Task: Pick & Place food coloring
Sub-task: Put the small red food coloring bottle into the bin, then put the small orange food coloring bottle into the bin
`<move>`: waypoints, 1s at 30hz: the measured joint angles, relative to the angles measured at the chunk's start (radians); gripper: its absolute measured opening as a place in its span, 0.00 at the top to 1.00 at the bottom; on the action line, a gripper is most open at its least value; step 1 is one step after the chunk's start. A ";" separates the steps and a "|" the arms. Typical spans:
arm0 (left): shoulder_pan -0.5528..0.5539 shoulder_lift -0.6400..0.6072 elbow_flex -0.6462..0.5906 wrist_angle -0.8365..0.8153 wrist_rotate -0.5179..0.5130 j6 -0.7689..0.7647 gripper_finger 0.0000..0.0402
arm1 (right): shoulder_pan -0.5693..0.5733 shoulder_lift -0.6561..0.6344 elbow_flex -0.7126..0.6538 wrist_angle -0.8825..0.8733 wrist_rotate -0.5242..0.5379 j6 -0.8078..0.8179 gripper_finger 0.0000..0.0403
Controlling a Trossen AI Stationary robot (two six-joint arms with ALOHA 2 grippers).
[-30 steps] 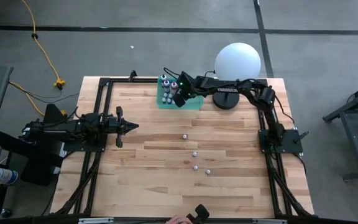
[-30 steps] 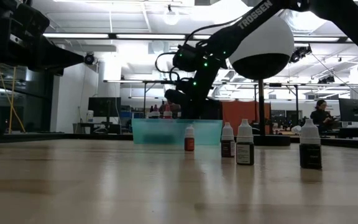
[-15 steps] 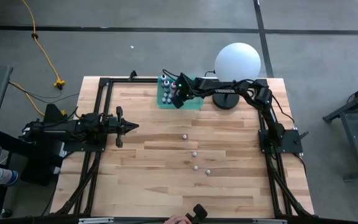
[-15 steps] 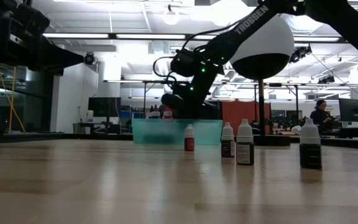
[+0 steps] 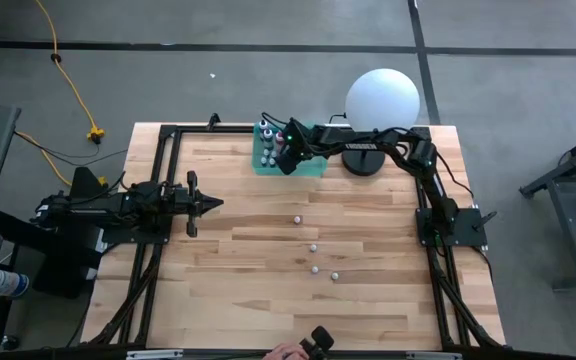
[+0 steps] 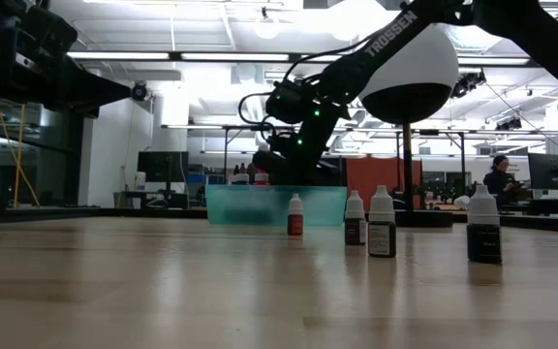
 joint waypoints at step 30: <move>0.000 0.000 0.000 0.000 0.000 0.000 1.00 | 0.007 -0.171 0.001 -0.093 -0.068 -0.156 0.49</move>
